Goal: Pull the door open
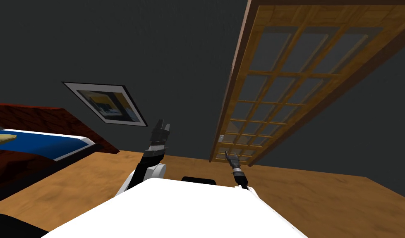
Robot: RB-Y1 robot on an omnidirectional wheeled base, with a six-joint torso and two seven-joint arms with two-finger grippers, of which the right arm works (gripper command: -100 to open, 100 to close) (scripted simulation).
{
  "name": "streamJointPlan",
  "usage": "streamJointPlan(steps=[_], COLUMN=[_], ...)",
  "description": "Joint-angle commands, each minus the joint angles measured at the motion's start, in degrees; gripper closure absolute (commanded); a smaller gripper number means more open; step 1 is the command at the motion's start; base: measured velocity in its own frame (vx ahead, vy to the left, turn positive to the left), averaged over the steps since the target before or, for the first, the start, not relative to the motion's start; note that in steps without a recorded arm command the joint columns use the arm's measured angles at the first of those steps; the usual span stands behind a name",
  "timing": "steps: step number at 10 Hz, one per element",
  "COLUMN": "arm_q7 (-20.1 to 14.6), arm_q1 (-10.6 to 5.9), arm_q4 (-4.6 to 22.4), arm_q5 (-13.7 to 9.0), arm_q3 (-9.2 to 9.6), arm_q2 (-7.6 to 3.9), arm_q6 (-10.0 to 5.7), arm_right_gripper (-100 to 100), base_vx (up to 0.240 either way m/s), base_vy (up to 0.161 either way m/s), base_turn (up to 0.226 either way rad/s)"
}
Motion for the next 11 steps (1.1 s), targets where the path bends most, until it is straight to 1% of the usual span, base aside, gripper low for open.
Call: streamJointPlan(steps=[1, 3, 4, 5, 6, 8, 10, 11], arm_q7=[1.34, 2.42, 3.29, 2.69, 2.73, 2.57, 2.38, 2.23], arm_q1=[-0.48, -0.93, -1.28, -1.13, -0.93, -0.58, -0.17, 0.13], arm_q4=[1.86, 3.47, 4.77, 4.06, 4.77, 5.64, 6.67, 7.43], arm_q5=[0.58, 1.06, 1.44, 1.22, 0.86, 0.28, -0.40, -0.90], arm_q3=[-0.28, -0.53, -0.72, -0.61, -1.21, -2.06, -3.06, -3.79], arm_q2=[0.01, 0.03, 0.06, -0.01, -0.49, -1.19, -2.03, -2.64], arm_q6=[-0.35, -0.67, -0.93, -0.74, -1.32, -2.12, -3.06, -3.75], arm_right_gripper=[-100, -100, -100, -100, -100, -100, -100, -100], base_vx=[0.167, 0.131, 0.121, 0.062, 0.113, 0.207, 0.217, 0.219], base_vy=[0.024, 0.020, 0.028, 0.013, 0.022, 0.017, 0.053, 0.055], base_turn=[-0.020, -0.008, -0.016, -0.003, 0.097, 0.106, 0.127, 0.139])
